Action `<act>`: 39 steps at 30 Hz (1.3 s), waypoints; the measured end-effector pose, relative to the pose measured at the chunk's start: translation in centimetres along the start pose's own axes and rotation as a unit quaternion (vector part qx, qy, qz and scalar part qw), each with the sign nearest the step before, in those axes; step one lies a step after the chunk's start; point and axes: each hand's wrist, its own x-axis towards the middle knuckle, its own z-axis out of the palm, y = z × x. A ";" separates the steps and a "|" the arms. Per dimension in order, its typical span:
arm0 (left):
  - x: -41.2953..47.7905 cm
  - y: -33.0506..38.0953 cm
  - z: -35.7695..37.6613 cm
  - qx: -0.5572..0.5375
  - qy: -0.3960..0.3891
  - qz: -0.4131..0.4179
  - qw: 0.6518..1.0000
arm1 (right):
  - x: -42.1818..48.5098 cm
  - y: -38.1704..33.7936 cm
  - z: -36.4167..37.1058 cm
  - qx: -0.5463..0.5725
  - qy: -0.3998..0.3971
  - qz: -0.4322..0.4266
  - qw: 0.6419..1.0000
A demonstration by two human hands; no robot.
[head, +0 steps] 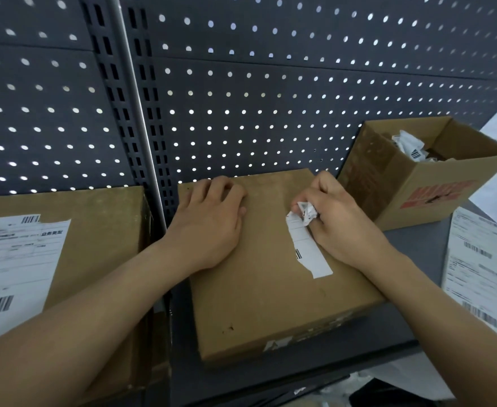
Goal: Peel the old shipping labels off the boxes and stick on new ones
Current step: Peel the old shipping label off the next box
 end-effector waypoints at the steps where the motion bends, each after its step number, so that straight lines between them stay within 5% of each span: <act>1: 0.0 0.0 0.0 0.002 0.002 -0.002 1.000 | -0.2 -0.2 -0.2 0.020 0.012 0.007 1.000; 16: 0.2 2.7 -0.2 0.051 -0.017 -0.060 0.997 | -2.5 -1.5 -1.6 0.129 0.031 0.031 0.991; 24: -0.2 3.6 0.2 0.053 0.001 -0.067 0.996 | -3.7 -1.3 -3.3 0.326 0.041 0.120 0.937; 33: -0.5 4.5 1.0 0.020 0.033 -0.090 0.995 | -4.6 -2.3 -3.9 0.286 0.049 0.075 0.954; 39: -0.6 4.7 1.0 0.009 0.040 -0.091 0.995 | -4.8 -2.2 -4.2 0.219 -0.027 0.087 0.972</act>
